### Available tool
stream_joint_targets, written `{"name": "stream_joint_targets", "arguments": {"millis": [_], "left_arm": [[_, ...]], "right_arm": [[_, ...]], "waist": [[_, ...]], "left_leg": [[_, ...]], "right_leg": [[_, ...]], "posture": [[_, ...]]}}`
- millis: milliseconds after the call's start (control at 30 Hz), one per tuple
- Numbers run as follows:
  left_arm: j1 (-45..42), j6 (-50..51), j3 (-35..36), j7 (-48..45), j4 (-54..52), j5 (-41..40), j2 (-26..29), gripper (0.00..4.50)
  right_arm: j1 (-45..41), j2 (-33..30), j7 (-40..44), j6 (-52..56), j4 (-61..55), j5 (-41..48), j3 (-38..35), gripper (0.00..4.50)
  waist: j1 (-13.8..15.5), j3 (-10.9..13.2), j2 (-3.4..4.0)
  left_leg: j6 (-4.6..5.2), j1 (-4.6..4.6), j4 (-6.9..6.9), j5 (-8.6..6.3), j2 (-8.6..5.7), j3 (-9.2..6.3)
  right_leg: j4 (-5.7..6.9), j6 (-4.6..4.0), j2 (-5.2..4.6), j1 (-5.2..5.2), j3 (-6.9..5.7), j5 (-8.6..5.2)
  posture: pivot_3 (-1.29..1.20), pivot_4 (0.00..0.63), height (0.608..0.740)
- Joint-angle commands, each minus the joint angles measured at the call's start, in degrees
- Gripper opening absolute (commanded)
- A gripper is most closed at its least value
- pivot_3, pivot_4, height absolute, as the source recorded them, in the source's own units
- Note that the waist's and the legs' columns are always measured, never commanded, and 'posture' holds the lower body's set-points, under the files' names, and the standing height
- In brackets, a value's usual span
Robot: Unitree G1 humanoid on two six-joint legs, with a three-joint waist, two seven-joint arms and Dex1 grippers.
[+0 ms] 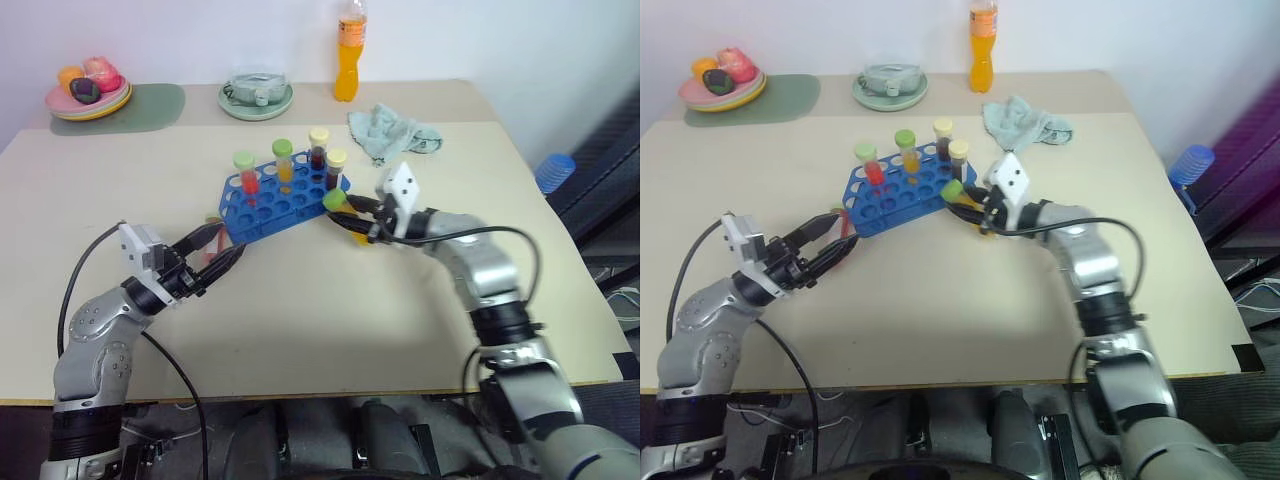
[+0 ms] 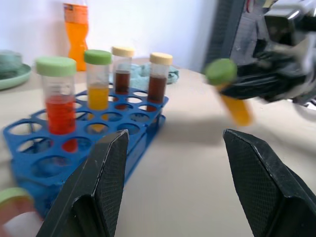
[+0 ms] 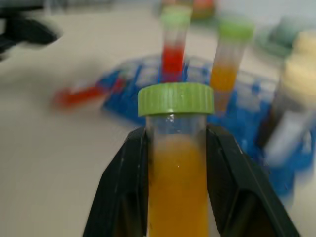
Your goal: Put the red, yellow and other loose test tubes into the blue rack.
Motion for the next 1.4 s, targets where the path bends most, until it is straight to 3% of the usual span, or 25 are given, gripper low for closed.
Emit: {"name": "stream_joint_targets", "arguments": {"millis": [33,233,433,533,667,700,967,1400], "left_arm": [[-0.9,-1.1,-0.8,-1.3,0.2,-0.1,0.0,3.14],[-1.9,-2.3,-3.2,-3.9,1.8,1.3,0.9,3.14],[-3.1,-2.8,-4.0,-5.4,2.3,2.2,2.0,3.14],[-3.3,-2.5,-4.3,-5.2,1.7,2.3,2.2,3.14],[-3.0,-1.9,-4.2,-4.0,0.0,2.2,2.1,3.14],[-2.9,-1.7,-4.2,-3.8,-0.4,2.2,2.0,3.14],[-2.8,0.5,-4.6,-1.4,-3.2,2.0,1.9,3.14],[-1.7,1.4,-6.1,-0.8,-4.2,1.3,0.8,3.14]], "right_arm": [[0.2,-6.9,2.6,12.5,-4.6,1.6,2.3,1.19],[-1.8,-14.4,5.7,20.1,-3.8,1.2,8.1,1.19],[-3.7,-16.7,8.8,17.8,3.4,-2.9,14.8,1.19],[-4.7,-17.0,9.8,15.5,5.5,-4.9,16.6,2.38],[-4.9,-16.3,9.3,14.9,5.8,-5.7,16.7,4.30],[-4.7,-16.3,8.9,15.4,5.1,-5.8,16.5,4.42],[-9.9,-22.0,9.8,29.3,-0.9,-8.7,24.3,4.42],[-15.6,-28.1,15.2,35.3,-1.7,-9.4,34.1,4.42]], "waist": [[0.0,0.0,-0.03],[0.1,0.0,-0.03],[0.3,0.0,-0.04],[0.2,0.0,-0.05],[0.1,0.0,-0.06],[0.1,0.0,-0.08],[0.8,0.0,-0.07],[1.8,0.0,-0.07]], "left_leg": [[0.02,0.02,-0.01,-0.01,0.00,0.00],[0.12,0.00,0.00,-0.07,-0.02,0.09],[0.08,-0.01,0.02,-0.05,-0.04,0.15],[0.08,-0.02,0.01,-0.05,-0.04,0.16],[0.07,0.02,0.10,-0.04,-0.04,0.17],[0.08,0.02,0.12,-0.04,-0.04,0.16],[0.11,0.00,0.13,-0.06,-0.07,0.11],[0.22,-0.05,0.10,-0.13,-0.12,0.11]], "right_leg": [[-0.02,0.00,0.02,0.01,0.00,0.00],[-0.05,0.00,0.00,-0.01,0.02,0.00],[-0.08,0.00,0.00,0.01,0.01,0.00],[-0.09,0.00,0.01,0.01,0.01,0.00],[-0.08,0.01,0.01,0.08,0.00,0.00],[-0.07,0.01,0.01,0.10,0.00,0.00],[-0.08,0.01,-0.05,0.09,0.00,0.00],[-0.19,0.00,-0.10,0.05,0.02,0.00]], "posture": [[0.00,0.150,0.740],[0.00,0.150,0.740],[0.00,0.150,0.740],[0.00,0.150,0.740],[0.00,0.150,0.740],[0.00,0.150,0.740],[0.00,0.150,0.740],[0.00,0.150,0.740]]}}
